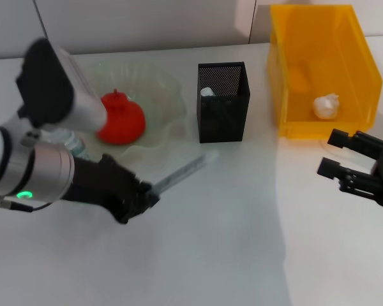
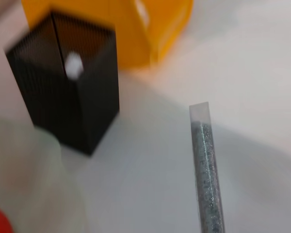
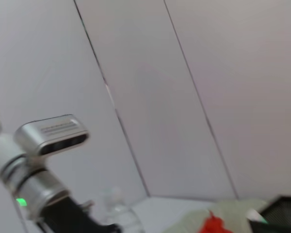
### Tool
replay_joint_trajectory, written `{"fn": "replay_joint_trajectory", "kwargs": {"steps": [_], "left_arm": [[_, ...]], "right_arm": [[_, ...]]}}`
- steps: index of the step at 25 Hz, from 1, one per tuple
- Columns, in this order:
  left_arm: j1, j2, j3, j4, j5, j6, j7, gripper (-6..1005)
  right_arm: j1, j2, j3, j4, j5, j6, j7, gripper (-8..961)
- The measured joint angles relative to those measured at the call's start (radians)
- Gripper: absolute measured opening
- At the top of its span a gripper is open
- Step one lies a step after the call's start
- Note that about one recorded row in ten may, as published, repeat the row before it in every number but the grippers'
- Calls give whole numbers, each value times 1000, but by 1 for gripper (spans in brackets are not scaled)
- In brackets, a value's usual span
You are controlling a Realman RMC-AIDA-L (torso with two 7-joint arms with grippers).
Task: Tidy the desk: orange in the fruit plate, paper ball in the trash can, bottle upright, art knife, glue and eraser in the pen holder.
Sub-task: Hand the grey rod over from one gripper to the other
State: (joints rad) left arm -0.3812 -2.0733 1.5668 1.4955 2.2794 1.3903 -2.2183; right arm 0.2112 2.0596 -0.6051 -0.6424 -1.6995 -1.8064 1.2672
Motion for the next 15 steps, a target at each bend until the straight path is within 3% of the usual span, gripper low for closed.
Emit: {"fn": "replay_joint_trajectory", "kwargs": {"steps": [1,4,7,8,9,11,13,15], "left_arm": [[0,0,0,0,0,0,0,178],[63,1,-64,-51,-228,-66,155,178],[63,1,-64,-51,-228,-66,155,179],[108,2,-69,-133,-414,-109,312,179],[108,2,-69,-133,-414,-109,312,178],[127,2,-70,-218,-562,-112,422,177],[127,2,-70,-218,-562,-112,422,176],[138,3,-65,-300,-687,-106,521,175]], "right_arm": [[0,-4,9,9,0,-27,-14,791],[-1,-8,13,21,-1,-96,-63,791],[0,-1,11,24,-4,-129,-97,792],[2,2,11,25,-4,-133,-102,792],[10,5,12,39,-2,-136,-102,792],[17,5,13,50,1,-137,-102,791],[30,5,16,75,2,-138,-103,791],[44,5,16,95,2,-138,-111,792]]}}
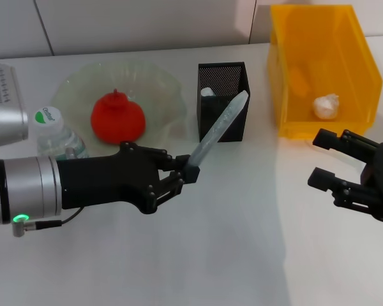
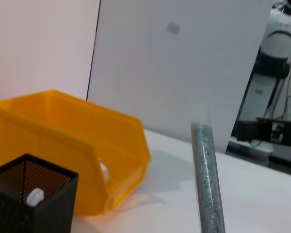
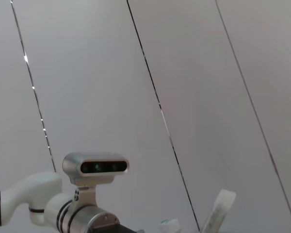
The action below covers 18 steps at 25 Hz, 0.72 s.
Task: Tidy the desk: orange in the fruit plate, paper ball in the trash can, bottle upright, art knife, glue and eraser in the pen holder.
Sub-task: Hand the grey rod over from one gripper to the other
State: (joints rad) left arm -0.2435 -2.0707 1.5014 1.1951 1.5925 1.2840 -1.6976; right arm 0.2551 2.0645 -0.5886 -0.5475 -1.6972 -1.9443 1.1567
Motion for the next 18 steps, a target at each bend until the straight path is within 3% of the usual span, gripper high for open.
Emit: {"fn": "replay_joint_trajectory", "kwargs": {"steps": [11,18], "left_arm": [[4,-4,40,-107,-153,44,242,176],[-3,-5,62,-115,-166,38,279,176]], "right_arm": [[64,12,-4,67,8,-2,-19,791],[108,13,-11,112,3,8,-20,792]]}}
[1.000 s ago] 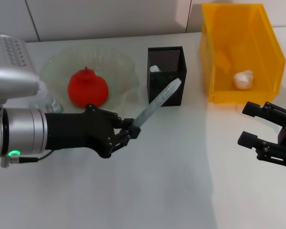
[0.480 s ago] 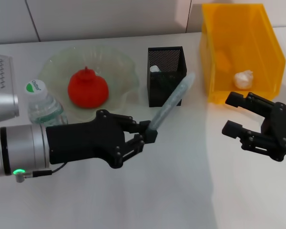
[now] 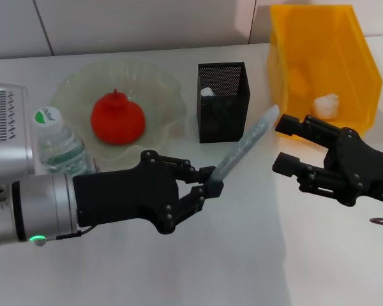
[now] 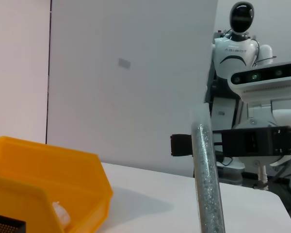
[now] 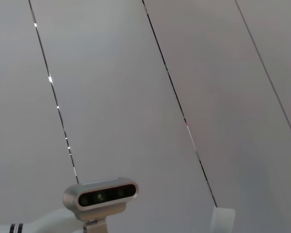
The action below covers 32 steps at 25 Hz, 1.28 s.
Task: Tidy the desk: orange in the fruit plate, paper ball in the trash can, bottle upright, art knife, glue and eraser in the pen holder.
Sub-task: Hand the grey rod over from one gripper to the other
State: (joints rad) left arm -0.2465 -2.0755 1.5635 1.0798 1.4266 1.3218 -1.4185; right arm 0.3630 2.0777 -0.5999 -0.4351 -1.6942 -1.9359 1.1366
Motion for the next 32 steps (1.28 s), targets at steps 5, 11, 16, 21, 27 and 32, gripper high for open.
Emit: {"fn": "replay_joint_trajectory", "kwargs": {"steps": [5,11,16,21,27,32], "left_arm": [[-5,0,11,-3,1,-7,5,177],[-16,-2,15,-12,0,-9,15,177],[-17,-1,18,-12,-1,-9,15,177],[-18,0,21,-14,-1,-9,15,178],[-18,0,21,-23,-2,-6,15,178],[-19,0,21,-29,-5,0,19,178]], "right_arm": [[34,-1,0,36,-2,22,0,791],[67,0,-14,70,-18,51,0,789],[76,-1,-26,82,-18,57,0,779],[86,-1,-33,87,-18,59,7,691],[97,0,-48,87,-18,67,3,529],[94,2,-52,89,-13,66,-29,400]]}}
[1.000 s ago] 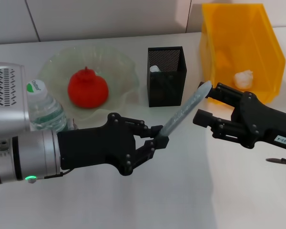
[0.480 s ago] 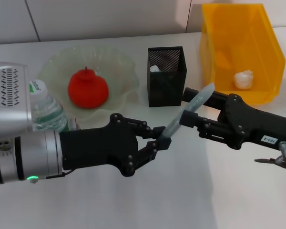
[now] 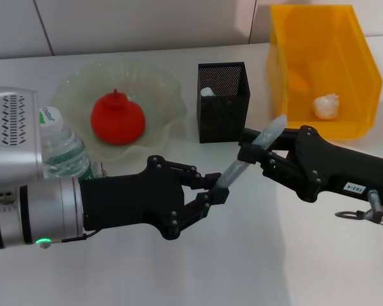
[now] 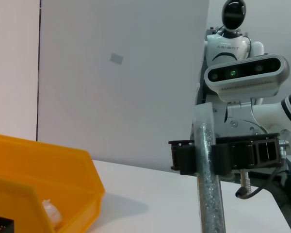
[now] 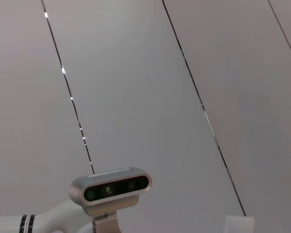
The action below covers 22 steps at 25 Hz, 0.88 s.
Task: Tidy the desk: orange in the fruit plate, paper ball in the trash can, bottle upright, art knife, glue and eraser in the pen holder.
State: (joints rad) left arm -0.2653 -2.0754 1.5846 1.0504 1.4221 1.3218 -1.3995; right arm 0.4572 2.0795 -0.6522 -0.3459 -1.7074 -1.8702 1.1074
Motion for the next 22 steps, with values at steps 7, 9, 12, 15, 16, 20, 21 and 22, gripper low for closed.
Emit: {"fn": "replay_joint_trajectory", "kwargs": {"steps": [7,9,12,15,16,20,21,22], "left_arm": [[-5,2,3,-53,-66,5,50,179],[-10,3,3,-61,-70,9,52,214],[-16,4,7,-67,-70,18,52,319],[-17,4,9,-69,-71,20,53,409],[-17,4,9,-70,-71,20,54,436],[-14,4,3,-72,-75,27,73,546],[-12,3,2,-75,-80,30,90,573],[-10,3,3,-82,-91,34,117,612]], "right_arm": [[-5,2,2,2,5,-8,-29,187],[-5,2,5,7,6,-10,-37,155],[-5,2,9,10,7,-13,-43,153],[-7,2,15,10,10,-22,-45,152],[-10,2,19,9,11,-24,-45,152],[-36,-3,77,-8,23,-23,-47,150],[-43,-3,100,-15,24,-21,-49,150],[-51,-2,134,-25,24,-20,-55,149]]}}
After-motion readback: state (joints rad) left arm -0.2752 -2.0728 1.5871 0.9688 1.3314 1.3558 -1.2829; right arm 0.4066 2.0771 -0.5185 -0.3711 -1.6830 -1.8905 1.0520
